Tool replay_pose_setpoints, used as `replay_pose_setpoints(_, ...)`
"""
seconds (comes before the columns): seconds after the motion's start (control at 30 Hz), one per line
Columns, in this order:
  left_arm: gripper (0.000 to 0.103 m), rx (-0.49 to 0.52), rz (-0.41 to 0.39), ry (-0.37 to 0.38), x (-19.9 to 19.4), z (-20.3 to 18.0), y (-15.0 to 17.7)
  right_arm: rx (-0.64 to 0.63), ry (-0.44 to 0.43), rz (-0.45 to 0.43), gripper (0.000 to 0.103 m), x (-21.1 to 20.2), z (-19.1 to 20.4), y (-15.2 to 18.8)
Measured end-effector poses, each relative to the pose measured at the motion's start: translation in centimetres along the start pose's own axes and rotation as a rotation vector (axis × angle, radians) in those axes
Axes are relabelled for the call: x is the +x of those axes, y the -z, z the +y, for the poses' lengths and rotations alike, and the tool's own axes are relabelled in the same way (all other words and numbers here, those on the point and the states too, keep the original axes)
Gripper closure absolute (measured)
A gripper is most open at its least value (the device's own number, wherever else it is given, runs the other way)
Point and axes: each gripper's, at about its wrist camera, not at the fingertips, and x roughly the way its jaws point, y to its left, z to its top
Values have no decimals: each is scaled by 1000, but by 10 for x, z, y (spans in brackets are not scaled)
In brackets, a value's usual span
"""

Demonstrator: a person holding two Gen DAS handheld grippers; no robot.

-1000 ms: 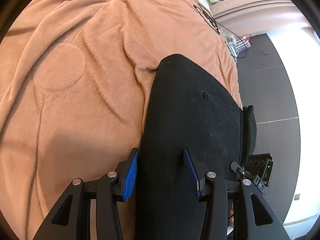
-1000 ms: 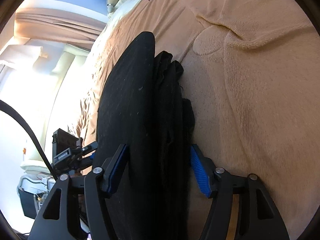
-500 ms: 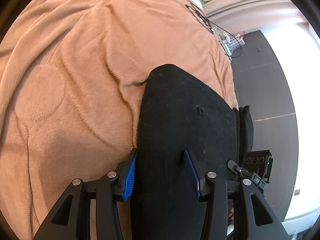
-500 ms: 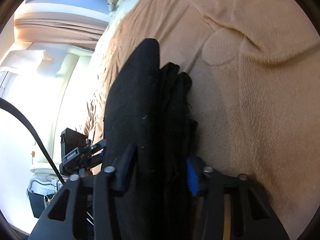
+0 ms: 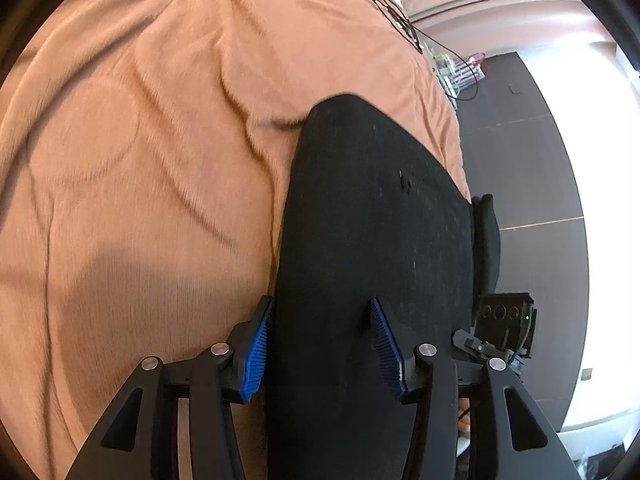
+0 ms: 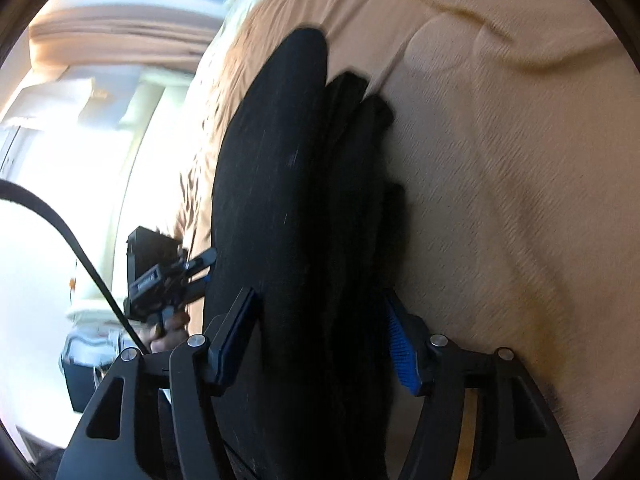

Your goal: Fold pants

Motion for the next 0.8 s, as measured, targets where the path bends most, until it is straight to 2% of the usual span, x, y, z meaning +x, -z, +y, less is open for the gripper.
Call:
replay_pose_setpoints(0.3, 53, 3, -7, 33, -5, 4, 19, -52, -15, 14, 43, 18, 3, -16)
replay_pose_setpoints(0.43, 53, 2, -18, 28, -7, 1, 19, -74, -7, 0, 52, 25, 10, -18)
replay_pose_setpoints(0.57, 59, 38, -32, 19, -15, -9, 24, -86, -2, -13, 69, 24, 23, -12)
replay_pose_setpoints(0.8, 59, 69, -73, 42, -31, -23, 33, -151, 69, -57, 74, 12, 50, 0)
